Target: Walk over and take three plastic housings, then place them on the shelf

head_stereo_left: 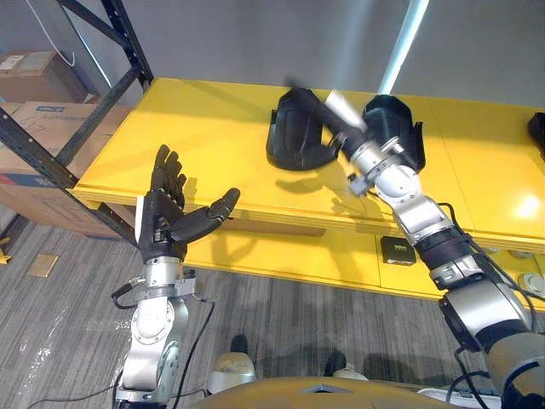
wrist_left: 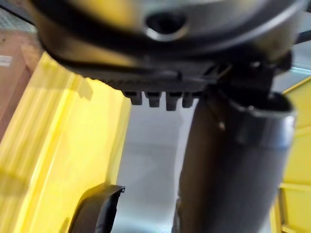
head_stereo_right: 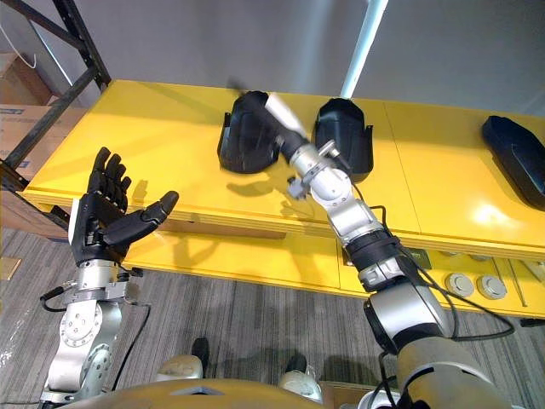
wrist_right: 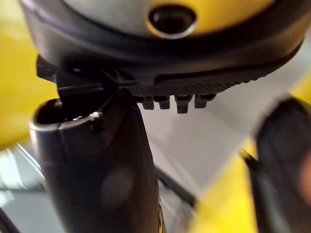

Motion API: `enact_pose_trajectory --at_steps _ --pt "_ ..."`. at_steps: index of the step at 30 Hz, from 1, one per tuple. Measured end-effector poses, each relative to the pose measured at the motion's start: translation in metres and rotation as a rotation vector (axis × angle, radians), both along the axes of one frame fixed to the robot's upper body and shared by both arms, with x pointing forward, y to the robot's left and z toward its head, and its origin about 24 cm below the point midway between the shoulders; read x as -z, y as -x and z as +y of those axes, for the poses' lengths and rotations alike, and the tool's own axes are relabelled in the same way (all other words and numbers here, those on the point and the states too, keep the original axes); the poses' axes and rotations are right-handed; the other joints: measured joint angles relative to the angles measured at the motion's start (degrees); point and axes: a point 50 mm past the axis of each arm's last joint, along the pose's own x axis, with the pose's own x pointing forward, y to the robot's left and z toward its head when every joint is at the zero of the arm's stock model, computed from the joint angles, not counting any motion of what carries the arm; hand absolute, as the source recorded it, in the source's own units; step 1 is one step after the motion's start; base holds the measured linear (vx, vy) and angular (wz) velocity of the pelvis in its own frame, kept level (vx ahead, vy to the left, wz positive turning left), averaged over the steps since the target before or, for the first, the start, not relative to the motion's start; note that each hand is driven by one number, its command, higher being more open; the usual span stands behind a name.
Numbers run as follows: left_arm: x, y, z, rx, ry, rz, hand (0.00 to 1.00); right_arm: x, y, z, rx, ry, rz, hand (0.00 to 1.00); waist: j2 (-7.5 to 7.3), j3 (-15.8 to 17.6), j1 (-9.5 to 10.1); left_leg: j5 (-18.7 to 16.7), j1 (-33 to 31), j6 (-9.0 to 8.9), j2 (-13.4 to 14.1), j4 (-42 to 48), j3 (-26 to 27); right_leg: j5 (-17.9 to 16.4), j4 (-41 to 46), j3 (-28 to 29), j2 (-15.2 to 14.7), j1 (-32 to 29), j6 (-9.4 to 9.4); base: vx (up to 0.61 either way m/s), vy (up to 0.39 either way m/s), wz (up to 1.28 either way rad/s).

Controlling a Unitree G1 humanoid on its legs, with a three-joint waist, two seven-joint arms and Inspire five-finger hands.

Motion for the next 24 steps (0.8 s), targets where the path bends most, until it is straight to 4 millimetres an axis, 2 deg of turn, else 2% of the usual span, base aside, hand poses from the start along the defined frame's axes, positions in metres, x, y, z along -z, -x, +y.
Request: enact_pose_trajectory --at_steps 2,5,6,9,11,12,14,15,17,18,20,22,24 --pt "-0.004 -0.002 0.0 -0.014 0.007 -0.02 1.0 -0.033 0.032 -0.011 0.055 -0.199 -0.273 1.0 0.05 -0.03 -0.9 -0.37 0.55 0.01 0.0 -0.01 0.97 0.0 0.0 0.86 0.0 -0.07 0.0 0.02 0.011 -0.19" --pt "-0.011 -0.004 0.001 -0.03 0.014 -0.056 1.0 -0.04 0.062 -0.022 0.096 -0.322 -0.426 1.0 0.08 -0.27 -2.26 -0.89 1.05 0.05 -0.02 -0.05 2.02 -0.02 -0.03 1.79 -0.02 -0.08 0.01 0.01 0.016 -0.22" --pt "-0.017 -0.003 -0.001 -0.011 0.029 -0.092 1.0 -0.032 0.077 -0.031 0.123 -0.36 -0.444 1.0 0.15 -0.38 -3.26 -1.25 1.26 0.09 -0.03 -0.11 2.73 -0.02 -0.13 2.44 -0.01 -0.24 0.02 0.01 0.018 -0.2" --pt "-0.03 -0.001 -0.005 0.044 0.029 -0.155 1.0 -0.001 0.093 -0.047 0.215 -0.385 -0.354 1.0 0.55 -0.82 -4.18 -2.01 1.82 0.04 0.16 -0.22 4.74 -0.04 -0.21 4.22 0.24 -0.88 0.03 0.02 0.014 -0.32" --pt "-0.045 0.004 -0.01 0.095 0.018 -0.246 1.0 0.04 0.103 -0.058 0.347 -0.382 -0.169 1.0 1.08 -1.38 -5.55 -2.42 1.85 -0.11 0.71 -0.19 7.05 0.07 -0.21 6.6 0.7 -2.45 0.07 0.05 0.006 -0.5" --pt "-0.049 0.006 -0.012 0.106 0.019 -0.27 1.0 0.052 0.106 -0.061 0.39 -0.378 -0.119 1.0 1.21 -1.48 -5.77 -2.55 1.91 -0.24 0.75 -0.07 7.92 0.16 -0.18 7.43 0.93 -2.98 0.02 0.07 0.003 -0.6" --pt "-0.061 0.011 -0.018 0.152 0.022 -0.353 1.0 0.093 0.122 -0.075 0.528 -0.425 0.092 1.0 1.64 -1.8 -7.35 -3.07 2.48 -0.95 1.54 0.03 11.46 0.76 -0.18 10.93 2.12 -4.83 -0.36 0.08 -0.006 -0.73" --pt "-0.061 0.012 -0.02 0.16 0.024 -0.364 1.0 0.101 0.127 -0.079 0.548 -0.454 0.132 1.0 1.69 -1.83 -7.67 -3.22 2.82 -1.14 1.76 0.04 12.56 0.88 -0.17 12.0 2.48 -5.13 -0.47 0.08 -0.014 -0.85" --pt "-0.06 0.013 -0.024 0.176 0.037 -0.369 1.0 0.13 0.152 -0.095 0.666 -0.54 0.265 1.0 2.0 -2.02 -10.5 -4.69 5.09 -1.98 2.72 0.36 17.48 1.0 -0.16 16.52 4.15 -5.7 -0.62 0.07 -0.002 -1.01" --pt "-0.06 0.013 -0.024 0.178 0.039 -0.367 1.0 0.135 0.159 -0.099 0.692 -0.554 0.285 1.0 1.99 -2.05 -11.34 -5.43 5.39 -2.19 2.95 1.09 18.76 1.01 -0.16 17.57 4.36 -5.86 -0.63 0.06 0.006 -1.09" --pt "-0.054 0.011 -0.029 0.182 0.064 -0.348 1.0 0.143 0.185 -0.118 0.794 -0.569 0.322 1.0 2.41 -2.32 -14.77 -8.16 6.07 -2.61 4.03 4.37 22.97 1.11 -0.14 21.56 5.51 -6.47 -0.7 0.04 0.001 -0.93" --pt "-0.05 0.007 -0.033 0.181 0.086 -0.323 1.0 0.143 0.202 -0.129 0.853 -0.607 0.307 1.0 2.8 -2.56 -17.19 -9.49 6.22 -2.69 4.75 6.01 25.75 1.38 -0.03 24.24 6.18 -7.52 -0.51 0.01 -0.011 -0.69" --pt "-0.047 0.0 -0.037 0.197 0.117 -0.31 1.0 0.144 0.215 -0.134 0.896 -0.644 0.302 1.0 2.8 -2.55 -18.7 -10.15 6.41 -2.83 4.98 6.94 27.9 1.85 -0.05 26.28 6.81 -8.41 -0.41 -0.04 -0.013 -0.69"
